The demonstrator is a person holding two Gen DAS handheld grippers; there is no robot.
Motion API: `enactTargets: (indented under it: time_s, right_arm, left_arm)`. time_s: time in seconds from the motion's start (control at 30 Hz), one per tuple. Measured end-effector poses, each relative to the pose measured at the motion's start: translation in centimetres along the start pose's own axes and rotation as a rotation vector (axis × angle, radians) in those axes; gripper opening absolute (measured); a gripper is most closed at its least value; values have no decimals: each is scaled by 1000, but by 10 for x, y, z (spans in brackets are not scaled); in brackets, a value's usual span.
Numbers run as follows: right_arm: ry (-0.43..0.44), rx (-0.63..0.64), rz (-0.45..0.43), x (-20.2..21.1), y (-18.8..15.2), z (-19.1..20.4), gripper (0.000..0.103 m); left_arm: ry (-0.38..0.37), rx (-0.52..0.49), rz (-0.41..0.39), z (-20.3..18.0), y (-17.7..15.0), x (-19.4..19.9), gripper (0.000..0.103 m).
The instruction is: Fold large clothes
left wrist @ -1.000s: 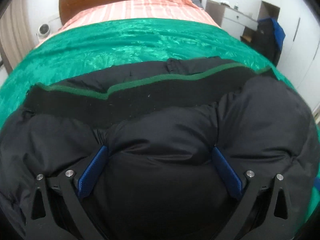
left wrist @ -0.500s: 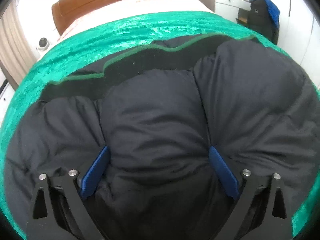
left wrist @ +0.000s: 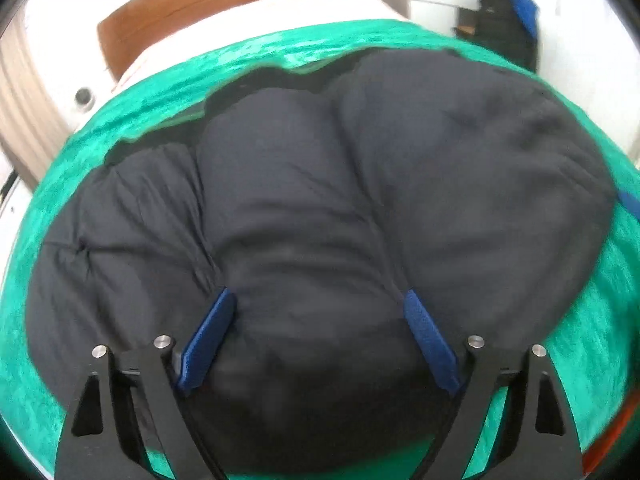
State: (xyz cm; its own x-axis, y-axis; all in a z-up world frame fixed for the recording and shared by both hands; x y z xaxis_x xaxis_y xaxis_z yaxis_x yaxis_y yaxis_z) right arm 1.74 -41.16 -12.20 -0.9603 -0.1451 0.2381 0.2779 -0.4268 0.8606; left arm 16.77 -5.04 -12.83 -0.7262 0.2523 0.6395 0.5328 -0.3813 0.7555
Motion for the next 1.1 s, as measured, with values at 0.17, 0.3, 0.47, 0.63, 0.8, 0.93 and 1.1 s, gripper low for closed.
enactTargets:
  time_s: [0.17, 0.3, 0.47, 0.63, 0.8, 0.93, 1.1]
  right_arm:
    - [-60, -96, 18, -5, 2, -23, 94]
    - [-104, -241, 2, 10, 9, -53, 95]
    - [-11, -520, 67, -11, 12, -88, 102]
    - [77, -567, 246, -70, 9, -79, 102]
    - [145, -569, 357, -97, 14, -55, 43]
    - [183, -387, 296, -87, 56, 6, 36]
    - [236, -26, 247, -89, 97, 134, 36]
  left_arm:
    - [26, 12, 2, -7, -16, -9, 90]
    - [3, -25, 25, -11, -9, 11, 88]
    - [-178, -88, -134, -41, 6, 62, 92]
    - [-287, -169, -119, -76, 8, 32, 98]
    - [-305, -161, -55, -95, -9, -2, 102]
    - [-386, -22, -56, -79, -1, 1, 102]
    - [-463, 97, -41, -48, 7, 10, 99]
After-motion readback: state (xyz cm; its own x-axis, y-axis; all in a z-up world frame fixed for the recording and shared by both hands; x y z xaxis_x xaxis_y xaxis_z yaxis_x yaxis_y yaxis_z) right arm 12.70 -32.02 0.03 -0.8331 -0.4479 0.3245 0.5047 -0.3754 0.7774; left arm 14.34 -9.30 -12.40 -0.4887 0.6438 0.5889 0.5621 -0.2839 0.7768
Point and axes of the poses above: each gripper's, at about its wrist camera, not at the fingertips, and x roughly against the way its jaws point, z to its left, y to its top, the point moved 1 cm from there along -x, roughly the way its jaws point, and after that the axes turned 14 degrees about -z, right-handed, at the moved point
